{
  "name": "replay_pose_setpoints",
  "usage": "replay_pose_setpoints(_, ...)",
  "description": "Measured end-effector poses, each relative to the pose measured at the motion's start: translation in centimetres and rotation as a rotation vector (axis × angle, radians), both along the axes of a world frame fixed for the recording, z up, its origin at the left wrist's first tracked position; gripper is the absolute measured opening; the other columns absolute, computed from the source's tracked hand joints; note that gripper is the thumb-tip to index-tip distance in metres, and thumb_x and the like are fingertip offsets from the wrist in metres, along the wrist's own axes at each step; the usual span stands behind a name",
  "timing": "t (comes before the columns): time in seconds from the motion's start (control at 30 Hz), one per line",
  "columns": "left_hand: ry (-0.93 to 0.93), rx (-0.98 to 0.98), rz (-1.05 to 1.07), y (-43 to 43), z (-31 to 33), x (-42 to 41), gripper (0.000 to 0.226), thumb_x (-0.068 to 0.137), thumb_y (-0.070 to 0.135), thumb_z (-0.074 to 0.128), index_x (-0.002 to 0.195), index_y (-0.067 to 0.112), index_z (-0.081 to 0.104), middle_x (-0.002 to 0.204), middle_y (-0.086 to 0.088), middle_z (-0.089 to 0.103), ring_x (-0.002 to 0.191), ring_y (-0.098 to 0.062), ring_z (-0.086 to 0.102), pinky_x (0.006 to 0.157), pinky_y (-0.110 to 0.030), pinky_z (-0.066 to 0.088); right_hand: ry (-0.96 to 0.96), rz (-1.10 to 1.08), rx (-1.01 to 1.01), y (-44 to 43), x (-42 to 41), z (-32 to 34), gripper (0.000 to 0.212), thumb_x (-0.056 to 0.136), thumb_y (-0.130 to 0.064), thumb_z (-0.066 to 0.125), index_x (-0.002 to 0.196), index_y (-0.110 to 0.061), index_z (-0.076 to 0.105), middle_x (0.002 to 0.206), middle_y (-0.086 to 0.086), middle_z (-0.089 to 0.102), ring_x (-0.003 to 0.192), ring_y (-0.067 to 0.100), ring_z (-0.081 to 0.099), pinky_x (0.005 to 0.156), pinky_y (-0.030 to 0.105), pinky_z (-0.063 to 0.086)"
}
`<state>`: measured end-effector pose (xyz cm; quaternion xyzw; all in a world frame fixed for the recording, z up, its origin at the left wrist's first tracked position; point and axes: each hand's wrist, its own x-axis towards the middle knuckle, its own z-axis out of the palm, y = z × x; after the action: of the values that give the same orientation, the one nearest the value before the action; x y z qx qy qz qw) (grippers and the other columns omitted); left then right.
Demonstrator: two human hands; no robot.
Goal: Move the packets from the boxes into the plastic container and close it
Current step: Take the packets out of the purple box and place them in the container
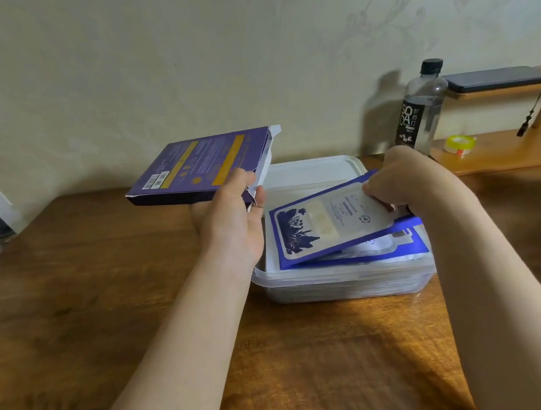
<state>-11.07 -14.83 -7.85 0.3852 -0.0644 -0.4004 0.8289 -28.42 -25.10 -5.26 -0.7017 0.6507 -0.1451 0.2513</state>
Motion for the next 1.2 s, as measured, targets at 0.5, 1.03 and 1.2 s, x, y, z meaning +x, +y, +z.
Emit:
replay_pose_setpoints(0.5, -0.046, 0.010, -0.013, -0.3, -0.2, -0.1, 0.050, 0.085, -0.005, 0.070, 0.132, 0.000, 0.055, 0.108, -0.005, 0.065, 0.094, -0.020, 0.064, 0.061, -0.023, 0.056, 0.154, 0.540, -0.198, 3.3, 2.2, 0.5, 0.058, 0.088, -0.055, 0.067, 0.138, -0.029, 0.054, 0.139, -0.002, 0.057, 0.120, 0.021, 0.056, 0.091, 0.032, 0.044)
replay_pose_setpoints(1.03, -0.129, 0.007, 0.011, -0.1, -0.5, -0.4, 0.037, 0.084, -0.002, 0.072, 0.113, 0.013, 0.055, 0.112, -0.002, 0.063, 0.104, -0.019, 0.062, 0.065, -0.022, 0.057, 0.545, 0.934, -0.239, 3.1, 1.0, -2.8, 0.080, 0.088, -0.080, 0.017, 0.158, -0.043, 0.006, 0.163, 0.000, 0.025, 0.144, 0.028, 0.030, 0.115, 0.047, 0.026)
replay_pose_setpoints(1.2, -0.121, 0.009, -0.001, -0.2, -0.6, -0.3, 0.033, 0.085, -0.002, 0.072, 0.110, 0.013, 0.055, 0.110, -0.002, 0.063, 0.104, -0.019, 0.061, 0.066, -0.022, 0.057, 0.519, 0.950, -0.235, 2.7, 0.9, -3.2, 0.080, 0.088, -0.079, 0.019, 0.158, -0.044, 0.006, 0.163, 0.001, 0.022, 0.144, 0.028, 0.028, 0.115, 0.047, 0.024)
